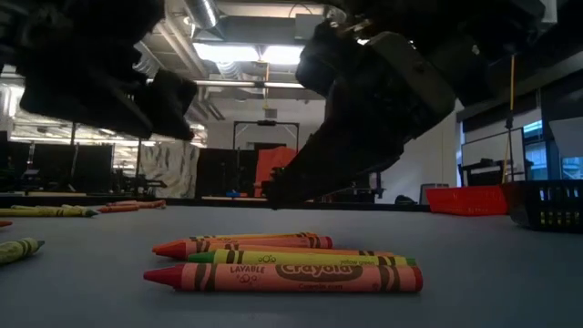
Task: Sort crayons
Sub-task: Put the green crayon into the black basket
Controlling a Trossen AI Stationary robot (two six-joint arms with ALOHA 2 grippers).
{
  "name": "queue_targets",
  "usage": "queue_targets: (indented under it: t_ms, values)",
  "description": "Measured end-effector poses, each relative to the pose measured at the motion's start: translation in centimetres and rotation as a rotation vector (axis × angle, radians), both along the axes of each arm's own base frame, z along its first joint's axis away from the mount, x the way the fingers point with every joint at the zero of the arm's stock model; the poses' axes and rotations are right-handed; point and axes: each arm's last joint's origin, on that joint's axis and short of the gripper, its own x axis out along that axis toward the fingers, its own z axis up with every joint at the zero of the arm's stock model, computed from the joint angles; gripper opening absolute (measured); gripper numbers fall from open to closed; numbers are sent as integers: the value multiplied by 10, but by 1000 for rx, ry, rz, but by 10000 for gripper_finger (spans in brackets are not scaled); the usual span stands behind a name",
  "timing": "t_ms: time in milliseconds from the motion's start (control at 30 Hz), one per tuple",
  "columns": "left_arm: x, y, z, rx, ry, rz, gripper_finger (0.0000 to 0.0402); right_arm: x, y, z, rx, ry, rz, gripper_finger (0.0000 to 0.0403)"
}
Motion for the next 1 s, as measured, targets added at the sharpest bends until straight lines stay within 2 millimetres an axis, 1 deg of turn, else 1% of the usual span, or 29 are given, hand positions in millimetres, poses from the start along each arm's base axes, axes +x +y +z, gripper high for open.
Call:
queue_targets:
  t_ms: [167, 367, 667, 867, 1000]
  values:
    - [-5, -4, 9, -11, -23, -15, 197, -1, 0, -1, -8, 16, 2, 293]
    - [-8, -9, 10, -15, -20, -23, 197, -4, 4, -4, -27, 48, 25, 293]
    - [-7, -7, 10, 25, -43, 28, 197, -6, 3, -12, -63, 92, 36, 293]
    - [-6, -5, 11, 44, -62, 77, 197, -5, 2, -11, -144, 64, 44, 293]
    - [-6, -4, 12, 32, -72, 131, 197, -6, 1, -14, -186, 75, 59, 293]
